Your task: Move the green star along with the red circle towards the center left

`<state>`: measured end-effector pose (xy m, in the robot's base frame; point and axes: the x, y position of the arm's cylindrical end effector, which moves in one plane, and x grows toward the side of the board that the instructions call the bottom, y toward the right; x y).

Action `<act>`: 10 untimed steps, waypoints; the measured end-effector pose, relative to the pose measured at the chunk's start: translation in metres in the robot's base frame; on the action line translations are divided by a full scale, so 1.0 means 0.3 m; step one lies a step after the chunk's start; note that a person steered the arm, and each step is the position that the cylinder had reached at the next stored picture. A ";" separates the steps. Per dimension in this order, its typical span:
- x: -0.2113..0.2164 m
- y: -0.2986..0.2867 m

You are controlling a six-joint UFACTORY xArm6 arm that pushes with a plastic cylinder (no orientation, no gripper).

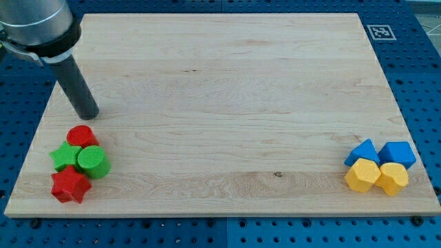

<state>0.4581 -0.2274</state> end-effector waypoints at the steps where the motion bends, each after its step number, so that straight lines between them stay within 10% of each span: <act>1: -0.005 -0.081; 6: 0.436 -0.107; 10: 0.183 0.063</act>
<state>0.5130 -0.2086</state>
